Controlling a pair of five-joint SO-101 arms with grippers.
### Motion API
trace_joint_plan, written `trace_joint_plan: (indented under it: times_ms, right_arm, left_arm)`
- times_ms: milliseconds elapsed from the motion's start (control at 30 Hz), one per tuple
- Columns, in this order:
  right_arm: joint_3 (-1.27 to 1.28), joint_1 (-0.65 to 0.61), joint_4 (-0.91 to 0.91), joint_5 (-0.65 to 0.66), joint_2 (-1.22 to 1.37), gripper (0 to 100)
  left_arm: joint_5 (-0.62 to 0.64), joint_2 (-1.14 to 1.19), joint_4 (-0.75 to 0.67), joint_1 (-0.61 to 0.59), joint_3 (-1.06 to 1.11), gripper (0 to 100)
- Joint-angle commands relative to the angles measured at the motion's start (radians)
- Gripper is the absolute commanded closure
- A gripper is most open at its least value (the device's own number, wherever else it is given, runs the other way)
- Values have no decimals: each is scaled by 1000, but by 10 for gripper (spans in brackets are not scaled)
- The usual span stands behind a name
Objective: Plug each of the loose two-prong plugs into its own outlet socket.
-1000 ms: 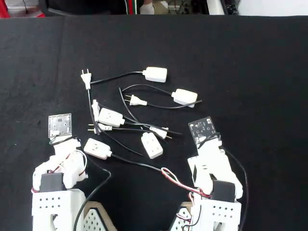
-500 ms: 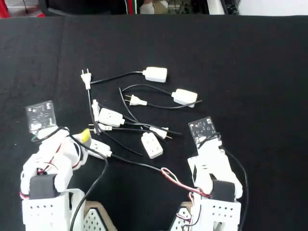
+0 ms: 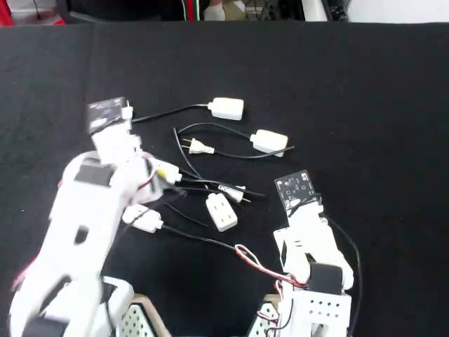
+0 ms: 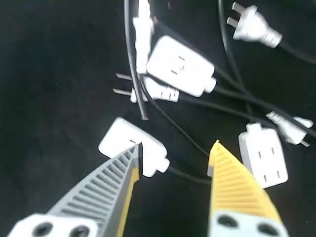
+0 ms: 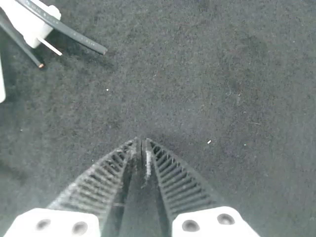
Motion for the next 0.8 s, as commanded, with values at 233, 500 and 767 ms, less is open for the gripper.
trace_joint_plan:
  times_ms: [233, 500, 767]
  right_arm:
    - [-7, 9, 3, 3, -27, 985]
    - [-7, 9, 3, 3, -27, 985]
    - [-7, 9, 3, 3, -27, 985]
  left_arm:
    - [180, 628, 127, 51, -489, 770]
    - [302, 795, 135, 53, -676, 769]
    - [207, 798, 264, 177, -700, 766]
